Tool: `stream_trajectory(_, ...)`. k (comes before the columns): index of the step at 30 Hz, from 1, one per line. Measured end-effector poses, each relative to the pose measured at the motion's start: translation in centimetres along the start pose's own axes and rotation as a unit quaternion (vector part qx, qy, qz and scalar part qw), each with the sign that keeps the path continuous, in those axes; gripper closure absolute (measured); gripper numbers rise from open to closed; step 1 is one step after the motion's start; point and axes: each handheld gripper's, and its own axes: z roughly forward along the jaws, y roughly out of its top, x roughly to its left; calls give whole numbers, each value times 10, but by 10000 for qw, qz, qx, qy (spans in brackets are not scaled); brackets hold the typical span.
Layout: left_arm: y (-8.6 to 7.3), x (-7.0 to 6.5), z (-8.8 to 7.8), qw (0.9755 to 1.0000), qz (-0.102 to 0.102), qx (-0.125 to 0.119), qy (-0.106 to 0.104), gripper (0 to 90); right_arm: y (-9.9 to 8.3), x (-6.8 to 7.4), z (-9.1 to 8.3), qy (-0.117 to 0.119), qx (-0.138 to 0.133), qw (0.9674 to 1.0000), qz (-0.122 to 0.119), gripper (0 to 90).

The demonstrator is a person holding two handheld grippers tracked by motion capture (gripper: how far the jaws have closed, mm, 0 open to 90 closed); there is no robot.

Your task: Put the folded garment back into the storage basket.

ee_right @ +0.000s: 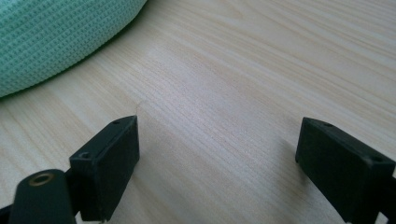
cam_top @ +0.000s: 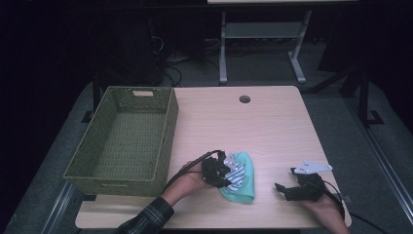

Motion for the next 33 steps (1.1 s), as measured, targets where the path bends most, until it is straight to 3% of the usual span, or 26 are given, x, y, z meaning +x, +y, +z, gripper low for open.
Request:
stream_trajectory(8, 2, 2, -11, 9998, -175, -110, -66, 714, 0, 0, 0, -1, 1, 10000, -4, 128)
stream_trajectory(22, 10, -1, -35, 9994, -260, -161, -173, 712, 0, 0, 0, 0, 0, 10000, -5, 128)
stream_trajectory(33, 16, 7, -62, 9983, -442, -357, -153, 711, 0, 0, 0, 0, -2, 10000, -3, 128)
